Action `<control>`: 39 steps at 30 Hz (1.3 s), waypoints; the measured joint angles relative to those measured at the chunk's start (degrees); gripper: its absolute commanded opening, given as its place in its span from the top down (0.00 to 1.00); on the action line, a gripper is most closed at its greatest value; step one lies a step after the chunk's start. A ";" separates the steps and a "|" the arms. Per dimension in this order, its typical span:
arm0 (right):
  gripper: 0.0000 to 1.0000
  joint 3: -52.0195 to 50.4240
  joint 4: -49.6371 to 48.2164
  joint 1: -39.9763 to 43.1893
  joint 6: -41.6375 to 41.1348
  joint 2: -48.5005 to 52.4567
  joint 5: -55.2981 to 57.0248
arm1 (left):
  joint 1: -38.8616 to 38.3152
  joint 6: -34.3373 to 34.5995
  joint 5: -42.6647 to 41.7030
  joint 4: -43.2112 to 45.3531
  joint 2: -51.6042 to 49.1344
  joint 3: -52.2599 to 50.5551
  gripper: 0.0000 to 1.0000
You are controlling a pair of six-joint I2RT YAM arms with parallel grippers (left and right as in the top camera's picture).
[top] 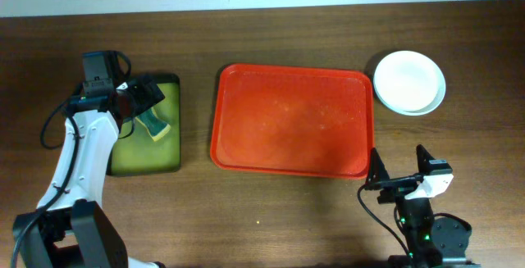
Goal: Clean dirty plates on tray and stack at the side
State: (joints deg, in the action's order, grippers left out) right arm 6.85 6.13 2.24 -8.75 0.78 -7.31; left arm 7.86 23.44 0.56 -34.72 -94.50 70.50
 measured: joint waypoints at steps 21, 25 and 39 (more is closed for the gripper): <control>0.01 -6.19 -2.32 0.00 1.27 -0.09 1.77 | 0.00 0.00 0.02 0.02 0.00 0.00 0.01; 0.01 -6.19 -2.32 0.00 1.25 -0.09 1.77 | 0.00 0.00 0.02 0.02 0.00 0.00 0.01; 0.01 -6.19 -2.32 0.00 1.27 -0.09 1.77 | 0.00 0.00 0.02 -0.02 0.00 0.00 0.01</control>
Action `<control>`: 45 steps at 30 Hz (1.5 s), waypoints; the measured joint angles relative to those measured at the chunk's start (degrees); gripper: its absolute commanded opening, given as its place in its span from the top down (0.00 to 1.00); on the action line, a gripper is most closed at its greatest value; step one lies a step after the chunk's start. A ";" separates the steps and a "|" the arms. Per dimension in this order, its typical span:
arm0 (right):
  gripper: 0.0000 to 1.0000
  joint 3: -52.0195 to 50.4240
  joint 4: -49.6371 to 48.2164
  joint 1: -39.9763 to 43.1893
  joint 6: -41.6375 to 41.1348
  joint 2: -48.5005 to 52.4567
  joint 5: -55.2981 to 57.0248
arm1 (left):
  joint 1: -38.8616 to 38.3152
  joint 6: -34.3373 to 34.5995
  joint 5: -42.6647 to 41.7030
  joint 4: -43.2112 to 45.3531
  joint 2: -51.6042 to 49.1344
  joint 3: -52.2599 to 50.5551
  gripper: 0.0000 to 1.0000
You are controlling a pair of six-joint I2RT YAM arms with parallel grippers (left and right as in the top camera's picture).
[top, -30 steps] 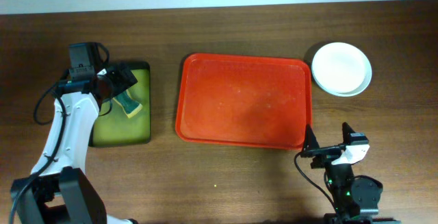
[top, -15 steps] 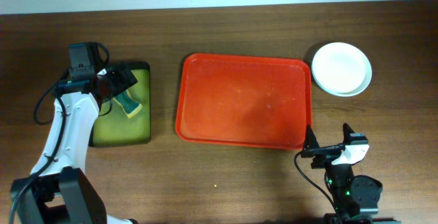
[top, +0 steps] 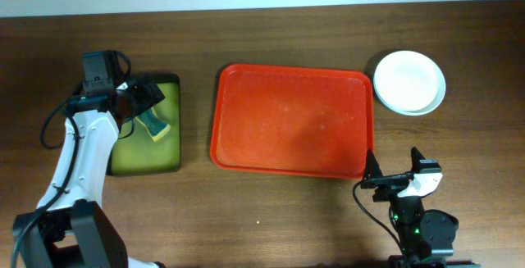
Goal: Clean dirty plates on tray and stack at the side
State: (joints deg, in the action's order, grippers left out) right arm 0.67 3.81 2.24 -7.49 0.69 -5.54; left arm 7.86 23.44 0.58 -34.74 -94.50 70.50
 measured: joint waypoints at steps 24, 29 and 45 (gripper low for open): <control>0.01 0.00 0.00 0.00 0.00 -0.11 0.15 | -3.58 -11.37 -0.46 6.47 65.79 -37.31 0.01; 0.01 0.00 0.00 0.00 0.04 -0.11 0.15 | -3.63 -12.13 -2.19 14.69 79.69 -50.45 0.01; 0.01 0.00 0.02 0.00 0.00 -0.11 0.15 | -6.60 -19.76 -2.25 33.22 93.72 -69.29 0.01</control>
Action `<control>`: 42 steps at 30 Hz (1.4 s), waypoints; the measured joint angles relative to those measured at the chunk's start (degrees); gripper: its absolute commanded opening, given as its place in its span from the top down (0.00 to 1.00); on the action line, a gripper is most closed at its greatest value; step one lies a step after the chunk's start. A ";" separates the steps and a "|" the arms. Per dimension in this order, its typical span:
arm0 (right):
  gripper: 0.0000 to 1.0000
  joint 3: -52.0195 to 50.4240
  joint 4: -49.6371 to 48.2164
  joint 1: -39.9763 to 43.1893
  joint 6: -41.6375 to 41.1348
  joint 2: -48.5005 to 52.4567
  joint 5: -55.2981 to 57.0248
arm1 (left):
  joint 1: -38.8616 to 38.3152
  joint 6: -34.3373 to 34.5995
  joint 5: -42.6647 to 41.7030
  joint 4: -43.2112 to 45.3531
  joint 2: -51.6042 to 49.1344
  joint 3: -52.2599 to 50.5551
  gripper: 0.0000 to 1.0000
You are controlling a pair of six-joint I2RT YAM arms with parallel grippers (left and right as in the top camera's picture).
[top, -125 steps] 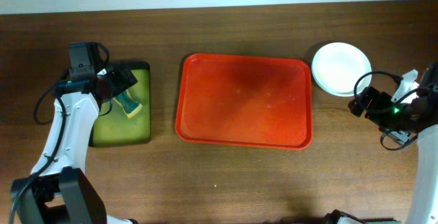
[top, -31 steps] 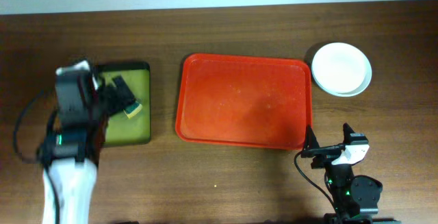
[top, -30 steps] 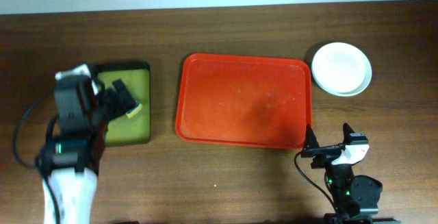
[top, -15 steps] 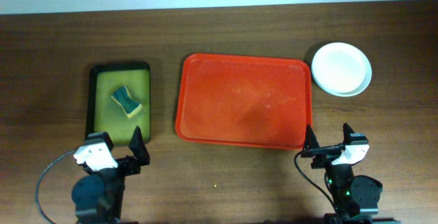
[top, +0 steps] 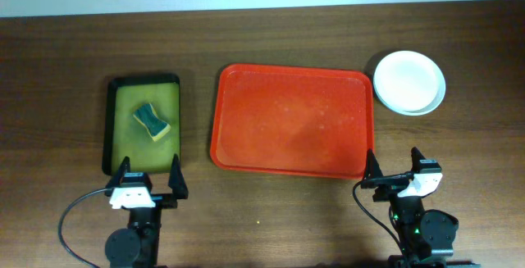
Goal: Clean dirty plates on tray and stack at the side
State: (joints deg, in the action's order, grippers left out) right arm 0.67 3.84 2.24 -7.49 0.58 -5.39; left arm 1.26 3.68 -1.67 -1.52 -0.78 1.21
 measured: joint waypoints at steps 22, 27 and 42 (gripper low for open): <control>0.01 0.00 0.00 0.00 0.00 0.00 0.00 | -0.17 -4.74 2.75 -3.37 0.11 -0.26 0.01; 0.01 0.00 0.00 0.00 0.00 0.00 0.00 | -0.17 -4.74 2.75 -3.37 0.11 -0.26 0.01; 0.01 0.00 0.00 0.00 0.00 0.00 0.00 | -0.17 -4.72 2.75 -3.37 0.11 -0.26 0.01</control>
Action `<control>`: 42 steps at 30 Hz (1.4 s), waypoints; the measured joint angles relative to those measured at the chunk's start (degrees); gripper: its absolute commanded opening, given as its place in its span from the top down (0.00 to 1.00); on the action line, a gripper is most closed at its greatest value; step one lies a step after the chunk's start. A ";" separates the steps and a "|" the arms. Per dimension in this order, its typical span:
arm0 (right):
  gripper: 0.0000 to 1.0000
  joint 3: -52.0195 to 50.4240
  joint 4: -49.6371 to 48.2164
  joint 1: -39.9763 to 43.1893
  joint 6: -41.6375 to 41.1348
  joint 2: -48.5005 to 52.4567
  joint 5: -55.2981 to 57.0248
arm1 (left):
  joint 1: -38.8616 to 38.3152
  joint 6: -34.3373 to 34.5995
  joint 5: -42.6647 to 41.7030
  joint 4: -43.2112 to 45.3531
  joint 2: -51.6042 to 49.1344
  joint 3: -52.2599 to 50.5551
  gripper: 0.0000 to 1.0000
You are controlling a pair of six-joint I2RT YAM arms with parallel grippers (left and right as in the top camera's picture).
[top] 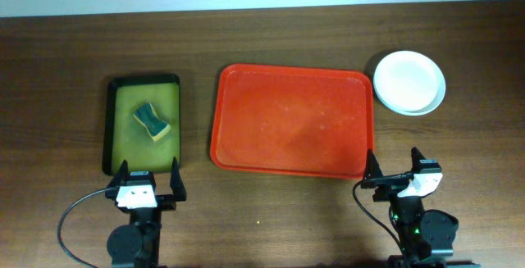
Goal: Clean dirty plates on tray and stack at the side
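Note:
The red tray [246, 96] lies in the middle of the table with no plate on it. A white plate [409, 82], or a stack seen from above as one, rests on the table just right of the tray's far right corner. My left gripper [148, 172] stands open at the near edge, just below the green tray. My right gripper [392, 163] stands open near the red tray's near right corner. Neither gripper holds anything.
A green tray [123, 149] with a black rim lies left of the red tray. A green and yellow sponge [152, 121] rests on it. Brown tabletop surrounds everything, with a pale wall strip along the far edge.
My left gripper sits very slightly further right at the near edge. Sponge, trays, plate and right gripper are where they were.
My left gripper was first reached out over the green tray, right at the sponge, and was still there at the second moment, when my right arm stood slightly further left. Then the left arm was back at the near edge, the sponge lying free on the green tray, as now.

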State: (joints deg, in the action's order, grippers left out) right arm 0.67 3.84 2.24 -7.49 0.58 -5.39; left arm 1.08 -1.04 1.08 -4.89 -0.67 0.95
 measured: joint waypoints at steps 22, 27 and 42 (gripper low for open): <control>0.01 0.00 0.02 0.00 9.68 0.00 0.48 | 0.00 0.00 0.00 0.00 0.00 0.00 0.01; 0.01 0.00 0.02 0.00 9.90 0.00 0.48 | 0.00 -0.02 0.00 0.00 0.00 0.00 0.01; 0.01 0.00 0.04 0.00 10.10 0.00 0.48 | 0.00 0.00 0.00 0.00 0.00 0.00 0.01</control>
State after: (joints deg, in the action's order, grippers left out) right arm 0.67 3.88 2.24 2.61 0.58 -4.91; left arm 1.08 -1.04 1.08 -4.89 -0.67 0.95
